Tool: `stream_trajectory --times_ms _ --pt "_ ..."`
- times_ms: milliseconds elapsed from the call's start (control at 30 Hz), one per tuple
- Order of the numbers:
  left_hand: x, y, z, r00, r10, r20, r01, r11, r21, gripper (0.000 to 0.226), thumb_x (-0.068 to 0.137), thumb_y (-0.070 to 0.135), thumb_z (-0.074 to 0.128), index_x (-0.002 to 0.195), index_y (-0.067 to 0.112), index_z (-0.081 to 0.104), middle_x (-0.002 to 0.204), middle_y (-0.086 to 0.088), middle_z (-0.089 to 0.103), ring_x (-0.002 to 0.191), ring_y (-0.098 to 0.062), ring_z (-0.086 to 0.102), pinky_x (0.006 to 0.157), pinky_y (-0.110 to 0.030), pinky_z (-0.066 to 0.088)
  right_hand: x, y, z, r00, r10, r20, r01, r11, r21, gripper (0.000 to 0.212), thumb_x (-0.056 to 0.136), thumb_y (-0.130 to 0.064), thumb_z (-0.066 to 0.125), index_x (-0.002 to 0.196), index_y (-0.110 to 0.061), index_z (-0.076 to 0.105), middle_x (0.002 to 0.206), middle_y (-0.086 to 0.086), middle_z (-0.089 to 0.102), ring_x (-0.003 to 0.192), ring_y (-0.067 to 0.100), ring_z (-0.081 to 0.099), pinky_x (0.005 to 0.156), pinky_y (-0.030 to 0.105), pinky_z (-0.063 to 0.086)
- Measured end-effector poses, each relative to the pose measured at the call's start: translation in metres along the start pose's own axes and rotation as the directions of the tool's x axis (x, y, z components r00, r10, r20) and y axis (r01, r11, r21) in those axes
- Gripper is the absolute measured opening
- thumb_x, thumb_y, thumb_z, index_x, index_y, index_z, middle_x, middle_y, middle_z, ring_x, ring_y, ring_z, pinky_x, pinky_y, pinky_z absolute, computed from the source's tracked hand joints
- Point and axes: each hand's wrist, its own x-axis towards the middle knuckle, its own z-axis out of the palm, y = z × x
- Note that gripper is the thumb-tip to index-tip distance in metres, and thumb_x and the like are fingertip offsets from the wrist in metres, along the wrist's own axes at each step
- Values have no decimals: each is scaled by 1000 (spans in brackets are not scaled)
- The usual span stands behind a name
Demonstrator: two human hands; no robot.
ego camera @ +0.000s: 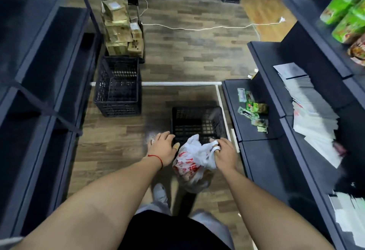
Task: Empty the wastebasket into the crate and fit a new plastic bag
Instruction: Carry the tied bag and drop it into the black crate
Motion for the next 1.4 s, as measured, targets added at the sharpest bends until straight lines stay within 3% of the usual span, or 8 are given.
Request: stream_trajectory --times_ms 133,333,500,633,767,1067,1200,1400 --pt "43 4 -16 999 10 30 -11 1000 27 50 97 47 40 142 24 42 156 3 28 145 -21 20 117 -53 18 49 -23 -8 999 -37 21 37 999 -12 43 87 -41 43 117 -21 67 140 2 50 129 25 45 104 44 37" --pt "111 16 -23 998 -55 42 55 999 2 48 98 46 40 141 25 41 157 2 27 145 -21 20 115 -52 17 135 -39 -7 993 -82 85 86 995 -42 43 85 -12 57 127 -17 60 144 4 46 128 25 45 106 42 36" --pt "162 25 -13 985 -171 25 172 984 -53 49 97 47 41 141 26 41 156 2 30 143 -20 24 115 -53 21 212 -31 11 975 -127 181 131 991 -8 40 89 -16 56 129 -17 59 147 5 41 130 27 44 107 41 38" --pt "198 29 9 960 -277 42 280 957 -72 48 97 47 40 141 26 40 154 2 30 142 -21 26 115 -54 23 265 -18 41 960 -68 270 33 991 131 41 86 -8 59 126 -20 61 133 -1 49 126 25 48 99 13 36" --pt "244 32 45 944 -324 57 328 938 -114 47 97 46 40 141 27 38 154 1 30 141 -22 29 115 -53 22 308 -2 86 950 -66 305 82 996 -37 53 87 -13 60 136 -31 50 142 -9 43 123 24 47 101 29 40" --pt "325 3 138 899 -433 69 438 892 -112 52 98 47 38 146 27 31 157 4 26 146 -19 22 119 -51 15 380 54 203 923 -85 376 194 946 -260 66 81 -8 63 142 -23 42 148 -2 39 123 26 44 100 33 36" --pt "332 -8 153 875 -481 47 483 866 -131 48 96 44 41 142 28 37 154 4 30 144 -21 25 117 -50 20 378 56 210 892 -52 448 204 933 -298 68 80 -9 61 143 -24 40 145 2 39 121 30 44 94 37 40" --pt "303 0 103 800 -600 -7 570 764 -303 42 96 40 42 135 27 43 148 3 36 138 -22 34 114 -52 26 353 -12 173 839 -189 509 354 902 -248 60 88 -24 60 144 -25 38 152 1 32 135 27 32 108 39 33"
